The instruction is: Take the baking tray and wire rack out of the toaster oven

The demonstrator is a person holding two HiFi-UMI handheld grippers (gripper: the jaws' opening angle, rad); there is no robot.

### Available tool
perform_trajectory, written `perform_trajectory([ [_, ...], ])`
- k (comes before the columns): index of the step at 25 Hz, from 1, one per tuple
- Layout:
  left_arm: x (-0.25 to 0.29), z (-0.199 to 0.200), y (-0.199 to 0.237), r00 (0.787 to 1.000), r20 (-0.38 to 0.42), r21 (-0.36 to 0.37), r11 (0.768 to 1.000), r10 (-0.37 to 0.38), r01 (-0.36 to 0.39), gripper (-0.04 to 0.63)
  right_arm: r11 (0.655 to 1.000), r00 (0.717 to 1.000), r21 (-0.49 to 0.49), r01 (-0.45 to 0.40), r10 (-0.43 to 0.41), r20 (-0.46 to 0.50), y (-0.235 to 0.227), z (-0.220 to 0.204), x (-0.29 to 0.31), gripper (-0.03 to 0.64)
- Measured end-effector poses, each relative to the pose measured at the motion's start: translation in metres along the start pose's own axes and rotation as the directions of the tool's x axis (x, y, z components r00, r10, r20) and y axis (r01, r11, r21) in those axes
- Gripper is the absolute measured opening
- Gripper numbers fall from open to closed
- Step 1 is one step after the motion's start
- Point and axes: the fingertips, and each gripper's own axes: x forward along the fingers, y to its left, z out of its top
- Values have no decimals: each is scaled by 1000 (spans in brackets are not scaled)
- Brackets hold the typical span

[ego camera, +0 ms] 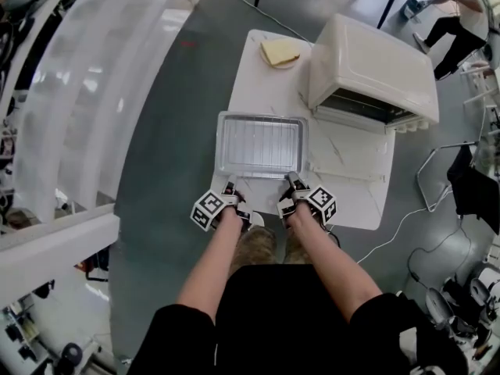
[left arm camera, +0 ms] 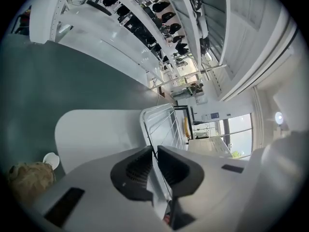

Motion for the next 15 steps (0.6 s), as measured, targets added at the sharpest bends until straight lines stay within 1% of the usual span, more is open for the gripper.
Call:
perform_trajectory([
  [5,6,7,0,1000,17,0,1000,8,-8,48,997,997,-74,-5,-1,-71,5,-7,-2,94],
  [8,7,7,0,1000,15,-2,1000,16,-16,48,999,996,-45,9,-13,-88,3,-8,-3,100],
  [12,6,9,1,1000,22,-23,1000,19,-19,44,998,991,-26,54,-57,-119,0,-12,-4,136],
  [15,5,10,1,999,37,-57,998,17,-15,41,997,988,-8,81,-82,-127,-2,-13,-5,152],
])
